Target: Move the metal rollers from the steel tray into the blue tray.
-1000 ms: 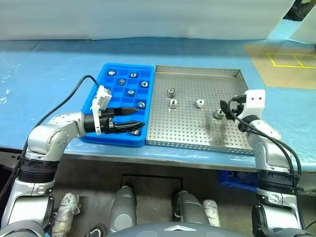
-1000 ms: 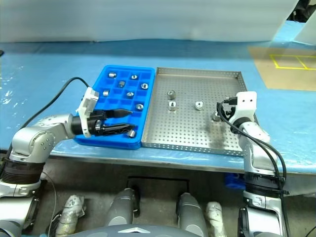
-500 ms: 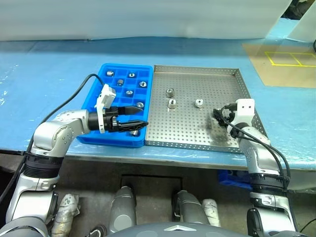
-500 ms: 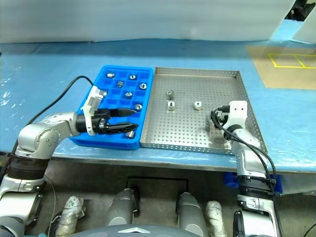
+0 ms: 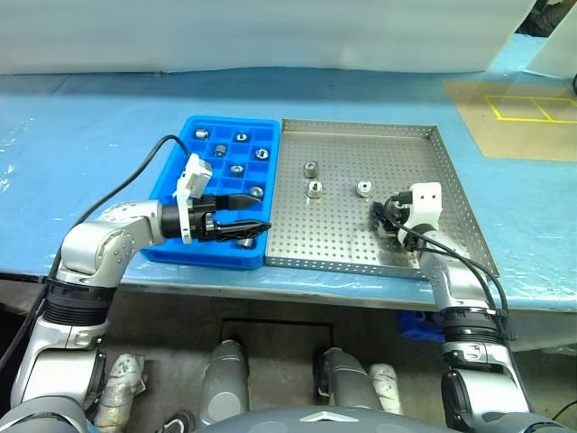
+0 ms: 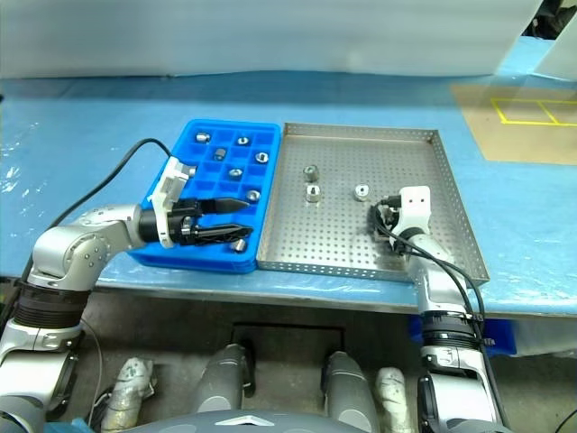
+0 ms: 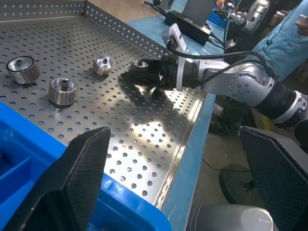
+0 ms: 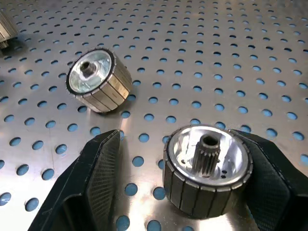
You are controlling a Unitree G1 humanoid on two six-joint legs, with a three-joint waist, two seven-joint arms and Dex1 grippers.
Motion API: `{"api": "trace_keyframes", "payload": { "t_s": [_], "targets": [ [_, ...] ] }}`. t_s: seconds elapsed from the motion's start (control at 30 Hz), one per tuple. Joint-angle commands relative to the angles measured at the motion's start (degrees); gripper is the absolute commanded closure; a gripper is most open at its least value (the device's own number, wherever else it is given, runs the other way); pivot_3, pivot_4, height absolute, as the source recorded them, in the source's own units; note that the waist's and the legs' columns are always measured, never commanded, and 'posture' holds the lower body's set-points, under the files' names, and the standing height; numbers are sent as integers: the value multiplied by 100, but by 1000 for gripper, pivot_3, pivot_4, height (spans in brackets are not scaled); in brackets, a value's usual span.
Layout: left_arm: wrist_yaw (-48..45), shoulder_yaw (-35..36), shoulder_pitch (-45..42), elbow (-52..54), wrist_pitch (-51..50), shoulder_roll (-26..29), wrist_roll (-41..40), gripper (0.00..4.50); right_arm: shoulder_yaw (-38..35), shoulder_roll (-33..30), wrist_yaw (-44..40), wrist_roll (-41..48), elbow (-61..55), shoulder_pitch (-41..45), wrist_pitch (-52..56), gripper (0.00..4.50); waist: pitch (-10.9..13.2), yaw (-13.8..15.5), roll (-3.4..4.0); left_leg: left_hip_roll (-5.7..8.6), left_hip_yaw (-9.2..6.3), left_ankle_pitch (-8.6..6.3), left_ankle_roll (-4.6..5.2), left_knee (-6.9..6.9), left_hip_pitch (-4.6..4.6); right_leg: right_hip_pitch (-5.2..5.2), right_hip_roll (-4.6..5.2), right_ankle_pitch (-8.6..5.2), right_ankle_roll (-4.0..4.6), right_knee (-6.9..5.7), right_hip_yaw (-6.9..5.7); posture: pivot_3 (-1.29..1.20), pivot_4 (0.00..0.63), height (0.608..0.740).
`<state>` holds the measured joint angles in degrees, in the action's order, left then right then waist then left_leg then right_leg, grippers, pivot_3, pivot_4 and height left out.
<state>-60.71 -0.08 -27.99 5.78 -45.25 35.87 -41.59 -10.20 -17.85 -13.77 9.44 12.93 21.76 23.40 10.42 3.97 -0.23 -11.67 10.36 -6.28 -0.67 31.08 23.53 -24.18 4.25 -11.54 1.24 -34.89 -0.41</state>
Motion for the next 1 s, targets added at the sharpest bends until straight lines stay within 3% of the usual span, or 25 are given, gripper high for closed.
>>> {"api": "trace_keyframes", "payload": {
  "t_s": [0.03,0.33,0.43,0.53,0.67,1.0],
  "targets": [
    [-18,140,-9,226,39,39,-68,0,-28,-55,-23,-9,12,101,-166,858,0,1,0,0,0,0,0,0,0,0,0,0,0,0,0,-61,150,740],
    [-60,136,-8,231,53,51,-67,0,-40,-60,-19,-25,111,107,-261,858,0,0,0,0,0,0,0,1,-1,1,0,0,0,-2,0,-66,150,740],
    [-80,139,-5,223,57,68,-61,0,-51,-56,52,-58,135,98,-287,1442,0,-1,0,0,0,0,0,1,-1,0,0,0,0,-1,-1,-70,150,740],
    [-89,140,-5,221,59,70,-61,0,-72,-53,59,-33,147,92,-242,2434,0,-3,0,0,1,0,0,1,-1,1,0,0,0,-1,0,-73,150,740],
    [-106,135,-11,211,58,70,-60,0,-69,-61,72,-46,117,75,-265,2820,0,-3,0,0,1,0,0,1,-1,0,0,0,0,-1,-1,-74,150,740],
    [-135,160,-33,148,65,84,-55,0,179,-31,-121,-40,-275,197,15,2821,0,-5,0,0,1,0,0,1,-1,0,-1,0,0,-1,-1,-72,150,740]
  ]
}}
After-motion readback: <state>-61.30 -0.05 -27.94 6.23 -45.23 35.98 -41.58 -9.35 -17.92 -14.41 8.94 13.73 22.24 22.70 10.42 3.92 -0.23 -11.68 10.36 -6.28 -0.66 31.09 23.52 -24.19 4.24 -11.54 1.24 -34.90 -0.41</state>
